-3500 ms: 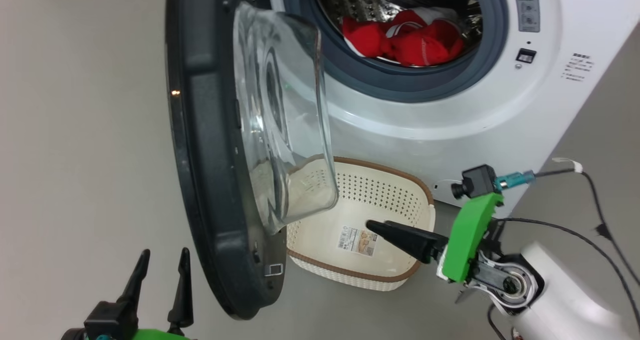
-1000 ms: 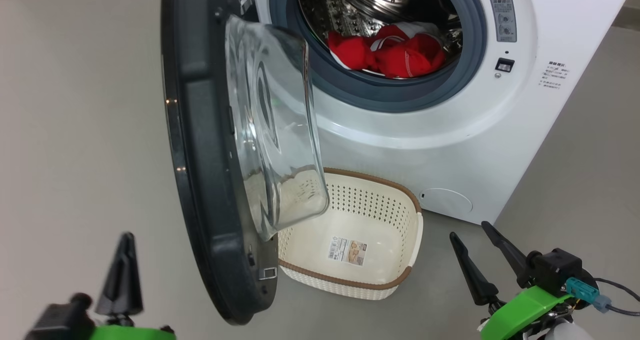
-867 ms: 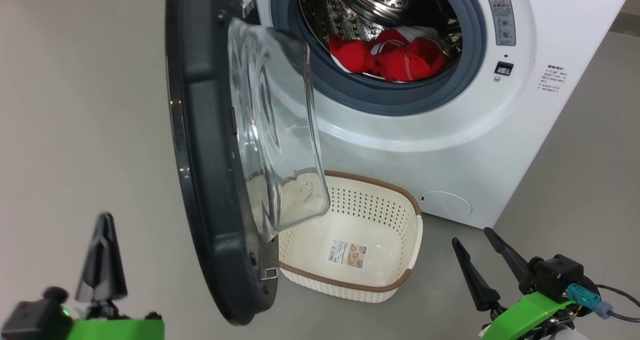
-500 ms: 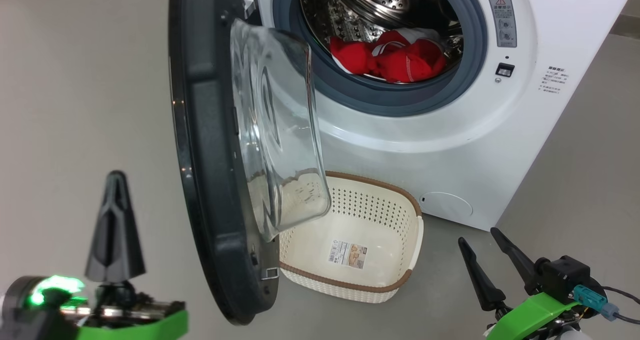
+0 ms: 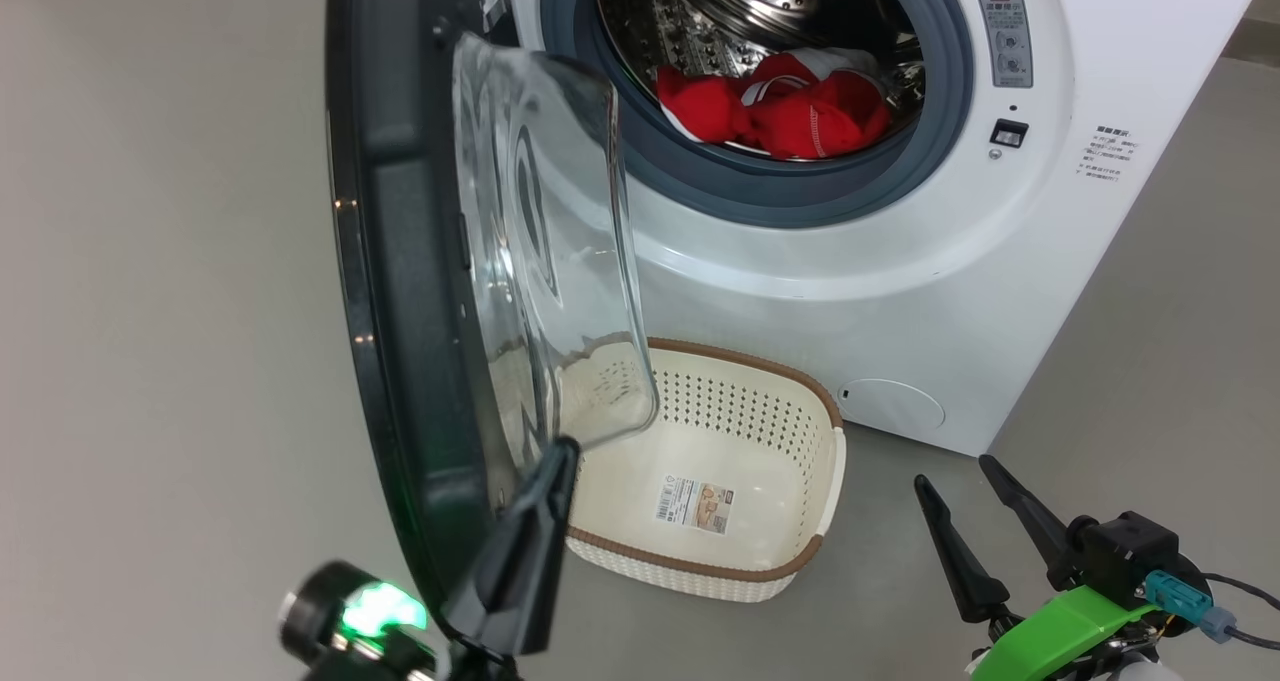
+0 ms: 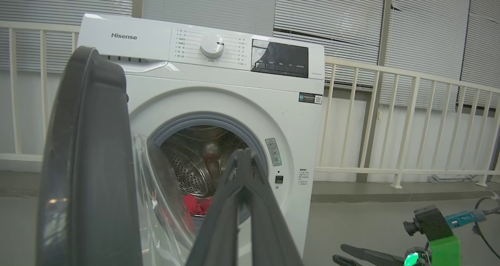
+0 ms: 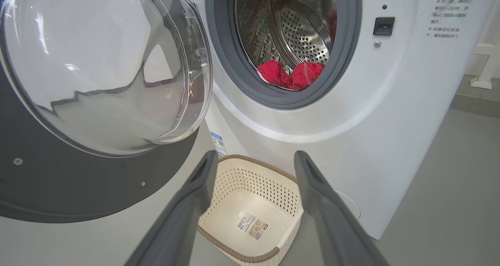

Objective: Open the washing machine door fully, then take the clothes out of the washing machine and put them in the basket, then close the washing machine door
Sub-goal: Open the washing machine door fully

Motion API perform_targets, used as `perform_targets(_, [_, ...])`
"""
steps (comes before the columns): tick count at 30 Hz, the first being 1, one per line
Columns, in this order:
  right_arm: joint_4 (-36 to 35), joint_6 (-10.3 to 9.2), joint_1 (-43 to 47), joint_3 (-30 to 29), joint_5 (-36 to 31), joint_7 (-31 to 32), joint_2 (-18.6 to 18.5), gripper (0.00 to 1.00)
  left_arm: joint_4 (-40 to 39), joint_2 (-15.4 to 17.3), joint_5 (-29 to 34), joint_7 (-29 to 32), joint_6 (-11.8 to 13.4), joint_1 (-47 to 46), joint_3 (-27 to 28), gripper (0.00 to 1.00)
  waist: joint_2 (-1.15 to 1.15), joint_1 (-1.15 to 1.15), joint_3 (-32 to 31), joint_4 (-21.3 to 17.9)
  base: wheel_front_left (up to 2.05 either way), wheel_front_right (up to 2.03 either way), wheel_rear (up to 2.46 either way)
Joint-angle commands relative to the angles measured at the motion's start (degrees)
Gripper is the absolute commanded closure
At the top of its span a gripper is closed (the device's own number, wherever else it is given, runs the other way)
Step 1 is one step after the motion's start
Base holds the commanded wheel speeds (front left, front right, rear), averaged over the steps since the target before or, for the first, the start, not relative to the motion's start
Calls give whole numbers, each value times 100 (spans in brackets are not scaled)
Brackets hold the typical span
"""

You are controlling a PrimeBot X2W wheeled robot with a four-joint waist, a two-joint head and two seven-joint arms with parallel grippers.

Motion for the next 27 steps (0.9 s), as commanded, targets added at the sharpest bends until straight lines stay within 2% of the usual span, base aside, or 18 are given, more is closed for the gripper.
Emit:
perform_targets(1, [-140, 9, -75, 152, -51, -69, -43, 0, 105, 58, -85, -22, -53, -25, 41, 100, 0, 0, 4, -5, 0, 0, 0])
perform_targets(7, [-131, 9, -95, 192, -44, -69, -47, 0, 1083, 58, -356, -22, -90, 58, -268, 100, 0, 0, 1, -10, 0, 0, 0])
perform_targets(12, [-112, 9, -102, 216, -36, -69, -46, 0, 1661, 58, -493, -22, -11, 16, -142, 100, 0, 0, -2, -18, 0, 0, 0])
perform_targets(27, [-108, 9, -101, 231, -24, -69, -31, 0, 2270, 58, -591, -22, 389, -71, 393, 100, 0, 0, 4, -21, 0, 0, 0])
